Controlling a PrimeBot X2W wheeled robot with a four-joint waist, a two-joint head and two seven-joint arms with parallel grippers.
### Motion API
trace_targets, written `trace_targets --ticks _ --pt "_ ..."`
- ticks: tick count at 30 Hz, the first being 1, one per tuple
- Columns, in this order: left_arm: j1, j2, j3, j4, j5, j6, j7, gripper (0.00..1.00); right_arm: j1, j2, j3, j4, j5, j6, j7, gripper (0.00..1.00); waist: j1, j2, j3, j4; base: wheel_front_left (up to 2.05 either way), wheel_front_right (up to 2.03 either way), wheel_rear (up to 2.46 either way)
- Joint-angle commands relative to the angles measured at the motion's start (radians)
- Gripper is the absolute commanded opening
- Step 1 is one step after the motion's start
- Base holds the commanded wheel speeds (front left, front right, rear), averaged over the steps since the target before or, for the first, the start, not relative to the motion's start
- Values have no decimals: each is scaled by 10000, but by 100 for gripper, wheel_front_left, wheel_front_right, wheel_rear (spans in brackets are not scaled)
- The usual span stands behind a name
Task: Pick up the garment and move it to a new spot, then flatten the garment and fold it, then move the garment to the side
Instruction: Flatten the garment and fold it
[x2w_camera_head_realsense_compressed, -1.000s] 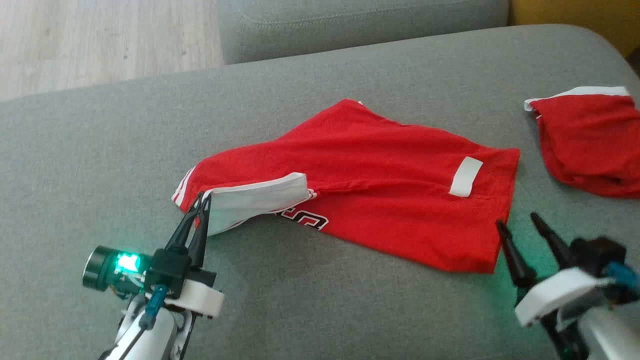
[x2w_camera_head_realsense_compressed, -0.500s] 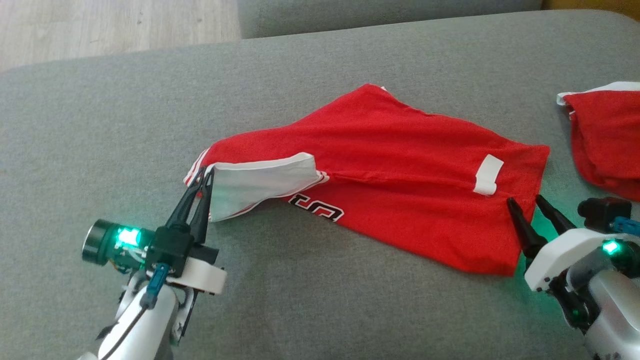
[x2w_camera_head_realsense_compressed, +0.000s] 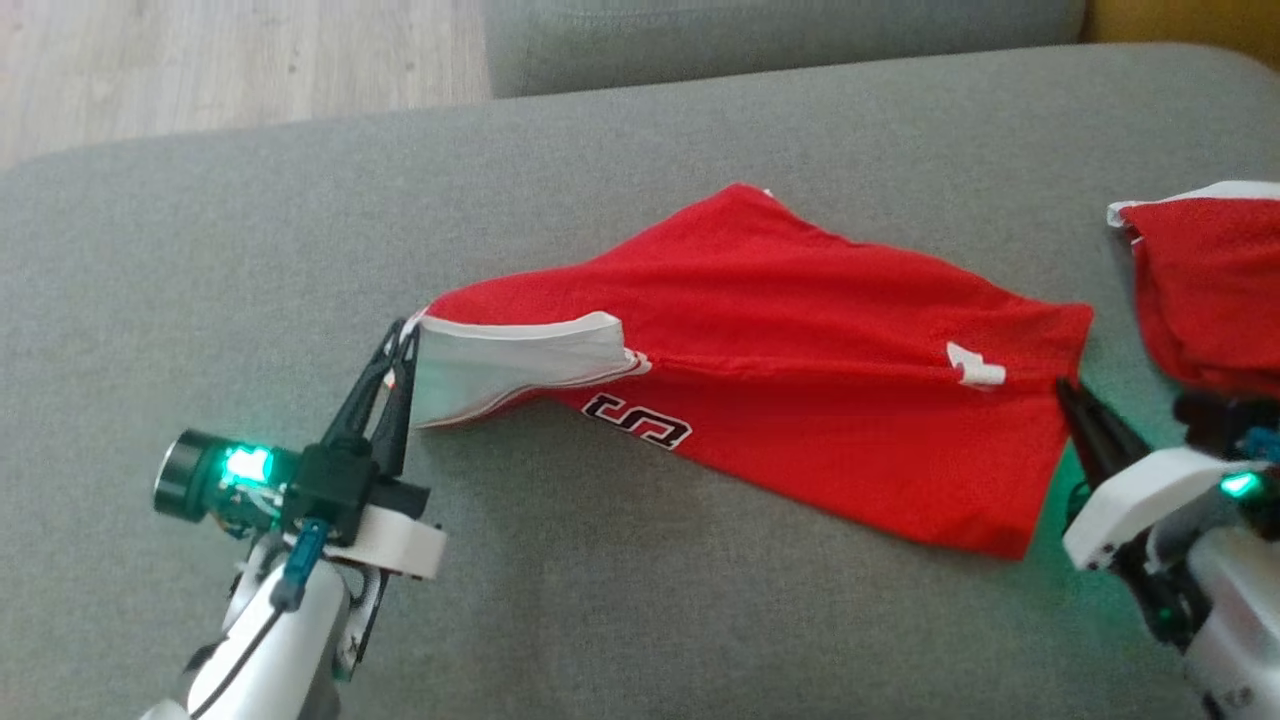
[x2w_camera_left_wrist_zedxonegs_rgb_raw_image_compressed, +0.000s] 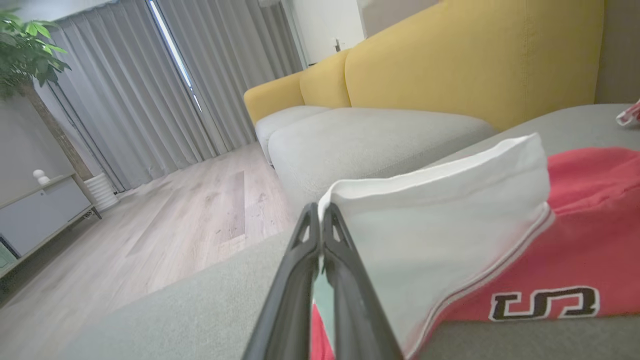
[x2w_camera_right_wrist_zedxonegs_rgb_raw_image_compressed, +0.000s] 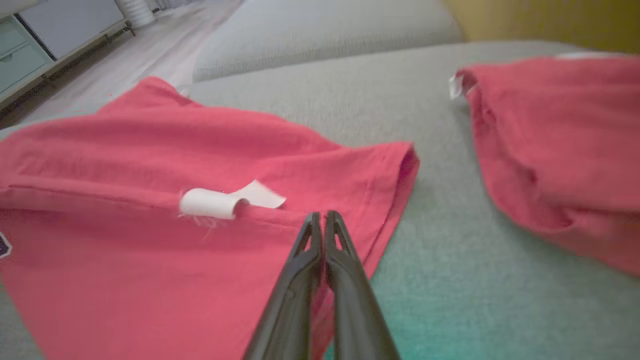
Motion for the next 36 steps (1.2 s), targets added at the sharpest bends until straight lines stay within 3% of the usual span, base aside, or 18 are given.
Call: trace_targets --ticks 1,8,12,18,23,29,36 --pt "-507 328 585 -478 96 68 -51 0 -396 -465 122 -265 -194 65 -397 0 0 0 -230 -14 0 0 0" --pt "-630 712 1042 -1580 -11 -31 -51 0 -578 -1169 -538 -1317 -967 65 -935 0 0 0 -1125 -52 0 0 0" --pt "-1003 1084 1351 -2486 -9 -142 -51 0 -541 -1492 -1636 -2590 -1806 65 -961 0 0 0 -1532 -120 0 0 0" --pt "-2200 1645 1656 -3889 154 -349 181 0 -381 -1626 -3470 -4919 -3305 65 -962 0 0 0 -1849 -171 0 0 0" --pt "-3645 2025 1750 -4416 291 -710 746 0 -971 -1481 -3985 -6382 -4082 65 -343 0 0 0 -1930 -207 0 0 0" --pt "-4970 2201 1707 -4054 158 -1238 1200 0 -2102 -1470 -3841 -6514 -4410 65 149 0 0 0 -1764 -174 0 0 0" --pt "-6687 2156 1286 -2069 120 -1914 1472 0 -4250 -1402 -2531 -4832 -4077 65 61 0 0 0 -795 30 0 0 0"
